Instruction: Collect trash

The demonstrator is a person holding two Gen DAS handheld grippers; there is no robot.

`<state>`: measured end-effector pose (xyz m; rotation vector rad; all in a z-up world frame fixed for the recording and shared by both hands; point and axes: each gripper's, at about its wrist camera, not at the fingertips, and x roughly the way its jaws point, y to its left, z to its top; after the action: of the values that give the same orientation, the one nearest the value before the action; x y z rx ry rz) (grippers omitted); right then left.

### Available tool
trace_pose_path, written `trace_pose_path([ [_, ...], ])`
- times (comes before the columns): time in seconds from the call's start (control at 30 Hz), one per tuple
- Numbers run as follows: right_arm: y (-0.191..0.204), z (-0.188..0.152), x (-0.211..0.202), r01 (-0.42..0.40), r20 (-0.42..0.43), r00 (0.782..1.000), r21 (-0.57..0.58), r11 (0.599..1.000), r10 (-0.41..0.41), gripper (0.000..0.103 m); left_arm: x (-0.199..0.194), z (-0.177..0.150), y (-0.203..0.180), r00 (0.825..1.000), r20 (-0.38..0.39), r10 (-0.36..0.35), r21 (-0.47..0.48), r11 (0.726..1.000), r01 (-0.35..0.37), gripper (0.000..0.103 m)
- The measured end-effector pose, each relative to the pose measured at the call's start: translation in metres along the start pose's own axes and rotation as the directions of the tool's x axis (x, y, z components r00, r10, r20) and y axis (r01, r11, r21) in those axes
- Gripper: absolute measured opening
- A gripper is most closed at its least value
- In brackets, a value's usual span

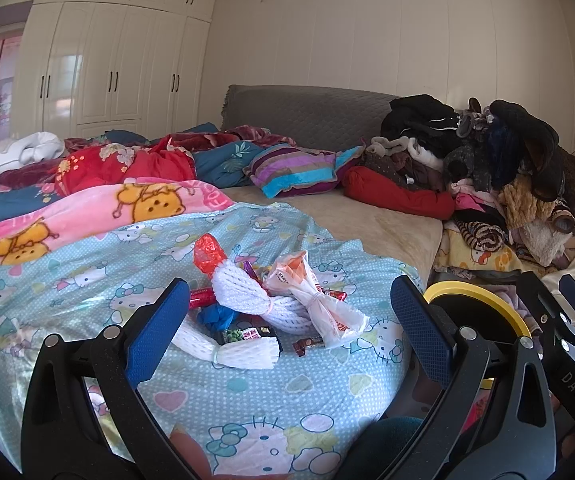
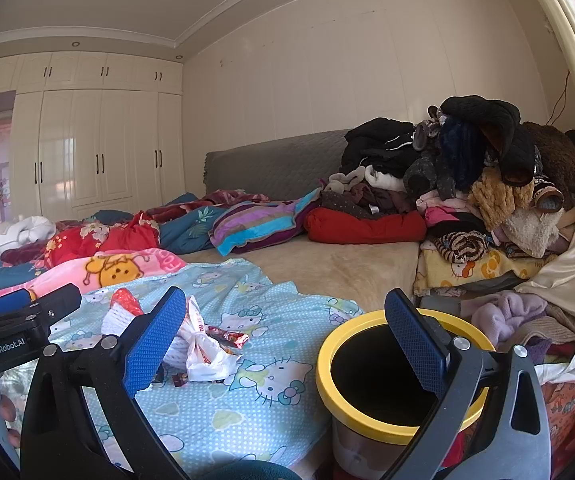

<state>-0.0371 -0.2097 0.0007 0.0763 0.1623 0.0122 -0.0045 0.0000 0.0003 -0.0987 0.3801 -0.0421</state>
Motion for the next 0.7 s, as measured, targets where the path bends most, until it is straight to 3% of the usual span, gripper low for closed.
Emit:
trace_pose_path([
  [0.5,0.004,-0.008,0.005,-0.013,-0.018,1.0,-0.013,1.0,0.013,0.097,0.001,0.0,0.007,1.0,0.002,-0.031,-0.02,0.999,0.031,0.092],
  [0.7,0.013,-0.005,0.015,-0.068,-0.055,0.996,-0.031,0.997,0.066,0.097,0.01,-0.001,0.02,0.999,0.005,-0.043,-0.047,0.998,0.043,0.092],
])
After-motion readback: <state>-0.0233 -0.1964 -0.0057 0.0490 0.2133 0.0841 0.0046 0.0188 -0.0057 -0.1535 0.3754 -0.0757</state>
